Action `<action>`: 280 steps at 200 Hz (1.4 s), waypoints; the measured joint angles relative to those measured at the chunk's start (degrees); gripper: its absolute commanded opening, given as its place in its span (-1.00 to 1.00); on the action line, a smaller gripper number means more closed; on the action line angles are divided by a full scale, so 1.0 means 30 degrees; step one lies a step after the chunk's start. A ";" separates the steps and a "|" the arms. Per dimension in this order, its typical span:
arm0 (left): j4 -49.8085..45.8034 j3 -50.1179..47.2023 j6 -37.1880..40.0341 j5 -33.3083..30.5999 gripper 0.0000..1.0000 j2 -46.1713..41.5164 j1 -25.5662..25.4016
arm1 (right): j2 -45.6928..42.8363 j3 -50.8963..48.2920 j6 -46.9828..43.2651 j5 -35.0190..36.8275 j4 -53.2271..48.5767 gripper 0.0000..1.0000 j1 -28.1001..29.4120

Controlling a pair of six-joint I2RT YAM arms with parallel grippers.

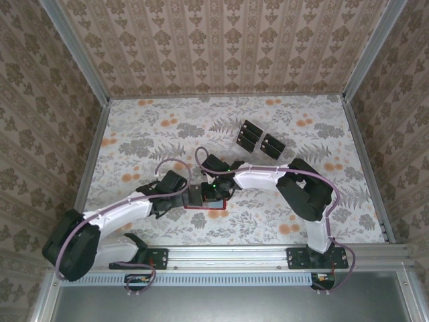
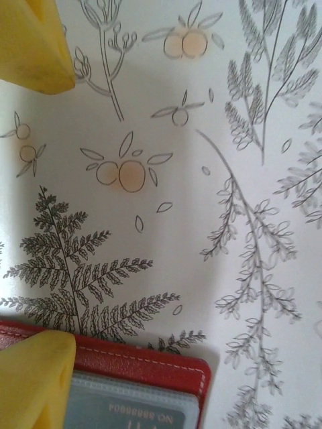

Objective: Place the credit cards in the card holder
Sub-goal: Insert the credit card into the card slot.

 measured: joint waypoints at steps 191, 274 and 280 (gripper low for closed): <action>-0.0291 0.0277 0.0364 0.1166 1.00 -0.0838 0.1676 | -0.0561 -0.0612 0.0036 0.0095 0.0160 -1.00 -0.0393; 0.0080 0.0277 0.0386 0.1479 1.00 -0.0153 0.1676 | -0.0299 0.0189 0.0022 -0.0051 0.0160 -0.98 -0.0277; 0.0087 0.0277 0.0430 0.1494 0.99 -0.0117 0.1676 | -0.0299 0.0189 -0.0029 -0.0051 0.0146 -0.97 -0.0277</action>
